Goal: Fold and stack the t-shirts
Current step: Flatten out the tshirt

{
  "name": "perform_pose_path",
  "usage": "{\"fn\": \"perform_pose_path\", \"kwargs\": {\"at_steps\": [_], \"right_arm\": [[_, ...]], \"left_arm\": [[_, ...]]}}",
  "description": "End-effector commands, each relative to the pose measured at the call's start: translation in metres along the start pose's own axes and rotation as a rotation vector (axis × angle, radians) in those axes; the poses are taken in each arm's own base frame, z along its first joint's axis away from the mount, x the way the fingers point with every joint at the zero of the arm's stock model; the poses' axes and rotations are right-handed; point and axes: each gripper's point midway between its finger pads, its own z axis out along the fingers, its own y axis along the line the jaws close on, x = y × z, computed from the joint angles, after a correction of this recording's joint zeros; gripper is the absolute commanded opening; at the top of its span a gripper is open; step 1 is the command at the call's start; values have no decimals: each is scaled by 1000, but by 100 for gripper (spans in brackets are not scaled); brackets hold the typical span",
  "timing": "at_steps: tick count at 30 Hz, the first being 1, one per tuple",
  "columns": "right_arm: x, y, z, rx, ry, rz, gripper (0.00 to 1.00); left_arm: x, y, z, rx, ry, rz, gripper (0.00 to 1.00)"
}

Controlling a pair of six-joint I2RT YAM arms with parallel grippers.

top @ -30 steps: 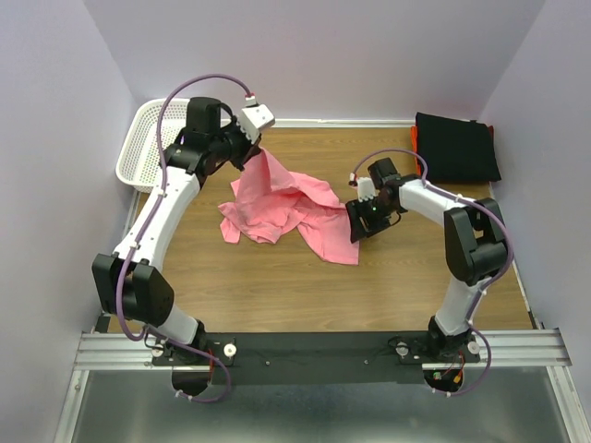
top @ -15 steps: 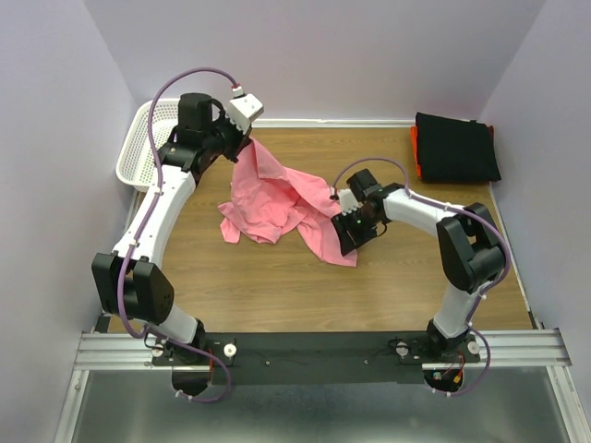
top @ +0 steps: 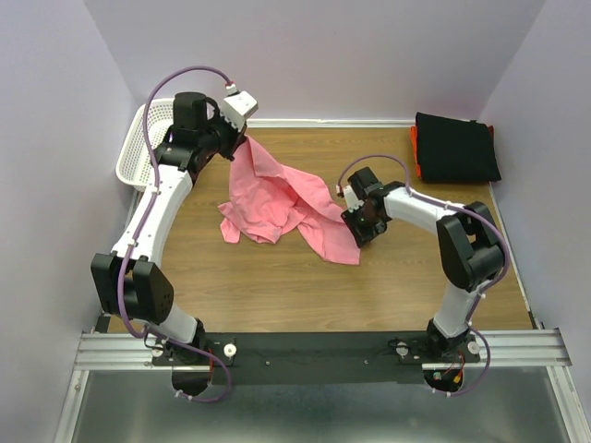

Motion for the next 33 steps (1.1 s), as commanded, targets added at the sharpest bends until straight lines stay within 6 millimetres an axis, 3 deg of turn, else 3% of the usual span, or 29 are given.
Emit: {"fn": "perform_pose_path", "kwargs": {"at_steps": [1, 4, 6, 9, 16, 22, 33], "right_arm": [[29, -68, 21, 192, 139, 4, 49], [14, -102, 24, 235, 120, 39, 49], [-9, -114, 14, 242, 59, 77, 48], [-31, -101, -6, 165, -29, 94, 48], [-27, -67, -31, 15, -66, 161, 52], [-15, -52, -18, -32, -2, 208, 54], [21, -49, 9, 11, 114, 228, 53]], "left_arm": [[2, 12, 1, -37, -9, -12, 0], [2, 10, 2, -28, -13, -21, 0], [3, 9, 3, -19, -13, -28, 0], [6, 7, 3, -14, -7, -30, 0], [8, 2, 4, 5, -8, -41, 0], [11, 1, 4, 4, -5, -46, 0], [16, 0, 4, 3, 0, -48, 0]]}}
